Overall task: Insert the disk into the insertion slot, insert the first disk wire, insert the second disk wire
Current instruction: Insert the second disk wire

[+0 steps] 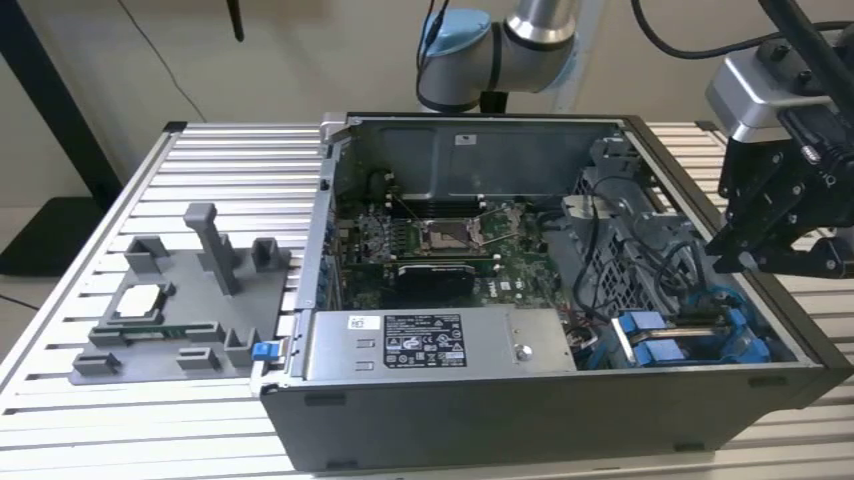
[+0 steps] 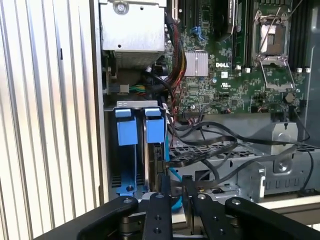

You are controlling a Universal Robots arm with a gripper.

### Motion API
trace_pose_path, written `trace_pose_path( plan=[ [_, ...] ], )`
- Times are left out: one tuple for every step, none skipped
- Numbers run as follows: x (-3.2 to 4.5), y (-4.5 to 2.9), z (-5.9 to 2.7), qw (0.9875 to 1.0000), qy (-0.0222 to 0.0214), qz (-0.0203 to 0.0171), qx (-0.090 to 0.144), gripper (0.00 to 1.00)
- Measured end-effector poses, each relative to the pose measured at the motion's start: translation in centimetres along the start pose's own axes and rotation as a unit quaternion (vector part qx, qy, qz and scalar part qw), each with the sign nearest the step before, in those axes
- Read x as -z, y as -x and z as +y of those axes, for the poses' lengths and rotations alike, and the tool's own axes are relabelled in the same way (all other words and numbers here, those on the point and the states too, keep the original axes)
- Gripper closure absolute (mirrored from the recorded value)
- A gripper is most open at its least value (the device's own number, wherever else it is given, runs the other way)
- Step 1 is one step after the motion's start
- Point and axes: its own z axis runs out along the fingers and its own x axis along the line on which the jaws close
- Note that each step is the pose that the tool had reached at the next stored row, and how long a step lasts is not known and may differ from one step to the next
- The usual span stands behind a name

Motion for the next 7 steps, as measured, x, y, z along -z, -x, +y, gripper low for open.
trace_pose_path(
  plan=[
    [0.0,0.0,0.0,1.0,0.0,-0.0001,0.0,0.0],
    [0.0,0.0,0.01,1.0,0.0,-0.0001,0.0,0.0],
    [0.0,0.0,0.01,1.0,0.0,-0.0001,0.0,0.0],
    [0.01,0.0,0.01,1.0,0.0,0.0,0.0,0.0],
    [0.02,0.0,0.01,1.0,0.0,0.0,0.0,0.0],
    [0.02,0.0,0.01,1.0,0.0,0.0,0.0,0.0],
    [0.02,0.0,0.01,1.0,0.0,0.0,0.0,0.0]
  ],
)
